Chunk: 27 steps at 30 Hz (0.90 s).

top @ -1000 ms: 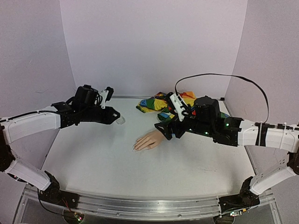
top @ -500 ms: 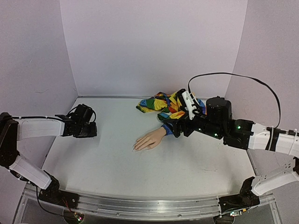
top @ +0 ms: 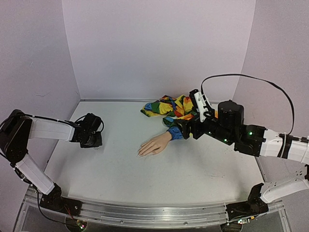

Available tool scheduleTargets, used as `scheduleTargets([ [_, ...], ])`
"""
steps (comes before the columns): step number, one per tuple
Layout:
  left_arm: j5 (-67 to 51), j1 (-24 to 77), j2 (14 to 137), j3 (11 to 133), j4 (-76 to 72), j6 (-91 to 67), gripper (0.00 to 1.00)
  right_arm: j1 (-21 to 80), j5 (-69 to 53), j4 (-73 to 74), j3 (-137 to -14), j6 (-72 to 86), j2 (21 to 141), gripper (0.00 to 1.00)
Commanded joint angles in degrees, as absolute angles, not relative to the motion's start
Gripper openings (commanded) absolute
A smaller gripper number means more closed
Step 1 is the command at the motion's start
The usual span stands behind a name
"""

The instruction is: Paint the nails

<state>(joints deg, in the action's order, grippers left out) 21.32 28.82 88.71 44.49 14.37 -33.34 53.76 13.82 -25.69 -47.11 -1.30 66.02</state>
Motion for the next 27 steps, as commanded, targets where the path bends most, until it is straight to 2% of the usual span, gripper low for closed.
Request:
scheduleTargets([
  [1, 21.71, 28.74, 89.32, 44.38, 13.27, -34.74, 0.21, 53.64, 21.52, -29.41, -46.87, 1.78, 64.68, 0.98],
  [3, 21.71, 28.74, 88.73, 44.45, 13.48, -34.36, 0.38, 53.63, 27.95, -28.77, -46.83, 3.03, 64.96, 0.98],
  [5, 21.82, 28.74, 87.76, 44.63, 13.98, -33.73, 0.48, 51.77, 32.56, -26.22, -47.31, 5.31, 65.56, 0.98],
  [10, 21.08, 28.78, 83.41, 46.31, 15.73, -31.42, 0.67, 37.94, 26.62, -14.38, -49.26, 13.98, 66.41, 0.98],
  [17, 19.61, 28.72, 70.28, 49.97, 17.68, -26.38, 0.82, 23.95, 17.01, -9.66, -44.95, 17.16, 57.66, 0.98],
  [22, 18.43, 28.74, 57.33, 51.15, 16.28, -21.22, 0.92, 23.66, 17.73, -9.40, -43.74, 12.83, 46.75, 0.98],
  [27, 16.89, 28.76, 46.05, 50.97, 13.15, -15.76, 0.96, 23.65, 20.65, -9.21, -44.84, 8.73, 38.11, 0.98],
])
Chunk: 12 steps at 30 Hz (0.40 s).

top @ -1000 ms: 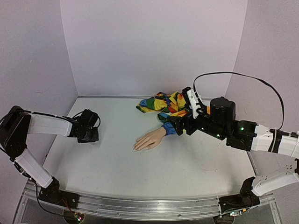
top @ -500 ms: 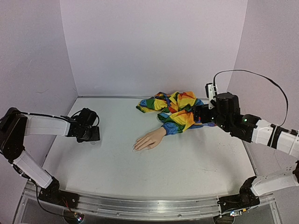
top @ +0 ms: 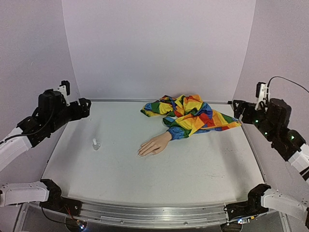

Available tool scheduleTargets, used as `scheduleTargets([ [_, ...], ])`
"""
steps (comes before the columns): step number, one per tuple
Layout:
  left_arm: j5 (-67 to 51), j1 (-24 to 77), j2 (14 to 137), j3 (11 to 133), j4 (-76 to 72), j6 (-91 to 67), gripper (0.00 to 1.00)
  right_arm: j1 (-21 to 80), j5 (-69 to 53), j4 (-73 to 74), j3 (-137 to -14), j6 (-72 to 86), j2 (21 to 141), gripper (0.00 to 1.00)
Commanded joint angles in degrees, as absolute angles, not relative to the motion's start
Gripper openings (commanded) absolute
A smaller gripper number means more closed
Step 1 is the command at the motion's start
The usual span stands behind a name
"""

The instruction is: Paint the nails

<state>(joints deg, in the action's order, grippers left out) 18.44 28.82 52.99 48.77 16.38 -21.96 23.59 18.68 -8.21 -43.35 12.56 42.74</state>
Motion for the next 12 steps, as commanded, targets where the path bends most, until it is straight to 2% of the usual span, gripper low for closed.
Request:
scheduleTargets([
  [1, 16.56, 28.74, 44.31, 51.16, 12.90, -14.90, 0.97, 23.70, 21.18, -9.03, -45.21, 8.33, 37.23, 0.98],
  [12, 14.25, 28.76, 33.41, 51.94, 12.01, -10.96, 0.99, 23.70, 20.82, -10.27, -44.16, 9.31, 33.90, 0.98],
])
